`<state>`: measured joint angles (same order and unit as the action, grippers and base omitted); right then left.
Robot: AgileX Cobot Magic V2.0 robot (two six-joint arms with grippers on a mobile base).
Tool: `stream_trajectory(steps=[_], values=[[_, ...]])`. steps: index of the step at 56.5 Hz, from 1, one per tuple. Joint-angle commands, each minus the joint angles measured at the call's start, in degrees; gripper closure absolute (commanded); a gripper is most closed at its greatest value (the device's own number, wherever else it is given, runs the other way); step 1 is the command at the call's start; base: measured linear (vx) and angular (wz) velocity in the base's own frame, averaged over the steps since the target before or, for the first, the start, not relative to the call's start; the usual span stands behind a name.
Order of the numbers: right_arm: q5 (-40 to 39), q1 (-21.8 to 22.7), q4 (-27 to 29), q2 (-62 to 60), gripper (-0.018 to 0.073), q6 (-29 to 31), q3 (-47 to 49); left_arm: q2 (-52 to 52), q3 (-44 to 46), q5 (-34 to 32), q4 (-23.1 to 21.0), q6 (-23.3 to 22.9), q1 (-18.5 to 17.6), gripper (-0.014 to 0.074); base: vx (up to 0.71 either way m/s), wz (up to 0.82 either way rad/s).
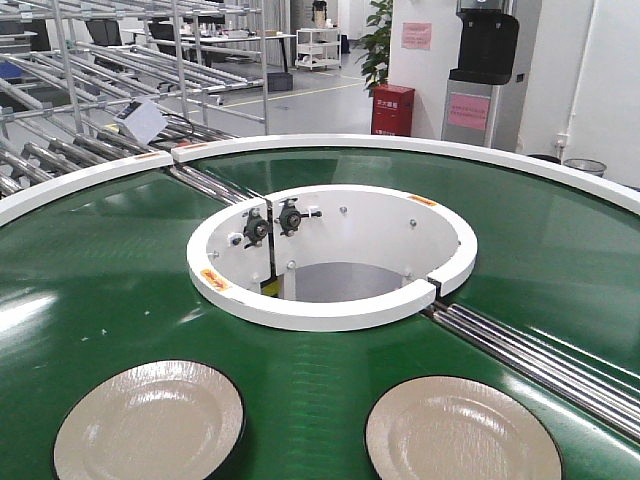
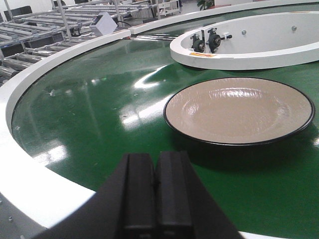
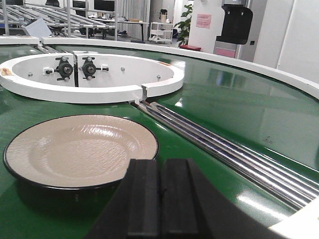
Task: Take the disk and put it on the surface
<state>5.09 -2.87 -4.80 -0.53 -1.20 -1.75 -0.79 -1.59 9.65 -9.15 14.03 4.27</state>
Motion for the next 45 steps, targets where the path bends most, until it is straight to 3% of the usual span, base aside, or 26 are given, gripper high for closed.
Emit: stream_trajectory(steps=[1,40,45], values=[[-5.1,0.4,-0.1,-0.7,0.0568,0.2,-1.1,-0.6,-0.6,-4.9,-0.4,-0.4,-0.3,0.0598,0.00,0.00],[-5.8,0.4,-0.1,-0.7,0.0568,0.2,-1.1,-0.6,-0.6,-4.9,-0.4,-0.4,-0.3,0.0598,0.00,0.00],[-8.3,0.4,-0.1,-0.7,0.0568,0.2,-1.1,-0.6,-0.1,-10.6,-0.4,-0.4,-0.3,0.0598,0.00,0.00]])
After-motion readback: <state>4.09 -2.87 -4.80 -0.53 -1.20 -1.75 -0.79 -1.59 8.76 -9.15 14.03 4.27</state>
